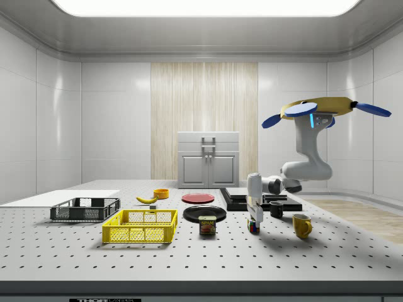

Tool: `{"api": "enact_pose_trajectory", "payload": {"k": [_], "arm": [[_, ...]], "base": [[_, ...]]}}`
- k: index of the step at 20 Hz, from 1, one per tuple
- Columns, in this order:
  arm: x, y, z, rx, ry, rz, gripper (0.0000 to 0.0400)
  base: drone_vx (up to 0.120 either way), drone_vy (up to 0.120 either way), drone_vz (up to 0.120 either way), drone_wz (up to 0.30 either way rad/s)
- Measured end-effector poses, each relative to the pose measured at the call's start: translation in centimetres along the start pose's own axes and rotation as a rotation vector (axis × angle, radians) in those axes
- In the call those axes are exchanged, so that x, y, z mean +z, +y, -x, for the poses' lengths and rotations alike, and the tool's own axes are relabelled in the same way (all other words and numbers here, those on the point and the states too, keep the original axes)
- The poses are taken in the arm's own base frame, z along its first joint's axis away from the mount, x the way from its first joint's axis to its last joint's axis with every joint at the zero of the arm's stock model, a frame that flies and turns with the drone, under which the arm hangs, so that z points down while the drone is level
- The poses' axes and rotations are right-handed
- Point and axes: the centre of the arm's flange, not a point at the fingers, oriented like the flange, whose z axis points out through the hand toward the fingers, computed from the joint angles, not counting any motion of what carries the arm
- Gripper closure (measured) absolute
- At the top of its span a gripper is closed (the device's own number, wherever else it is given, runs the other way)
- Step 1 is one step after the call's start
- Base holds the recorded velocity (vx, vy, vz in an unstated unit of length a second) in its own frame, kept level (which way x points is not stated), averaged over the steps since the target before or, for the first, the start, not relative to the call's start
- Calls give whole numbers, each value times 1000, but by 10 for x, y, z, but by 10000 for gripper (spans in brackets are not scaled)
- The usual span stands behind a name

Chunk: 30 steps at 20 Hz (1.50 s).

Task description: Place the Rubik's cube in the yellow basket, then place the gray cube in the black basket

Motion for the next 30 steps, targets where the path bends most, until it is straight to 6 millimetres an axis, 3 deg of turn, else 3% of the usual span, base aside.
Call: {"api": "enact_pose_trajectory", "payload": {"k": [21, 25, 30], "arm": [[7, -5, -13, 0, 0, 0, 0], [7, -5, -14, 0, 0, 0, 95], [7, -6, -14, 3, 3, 1, 115]], "base": [[0, 0, 0, 0], [0, 0, 0, 0], [0, 0, 0, 0]]}}
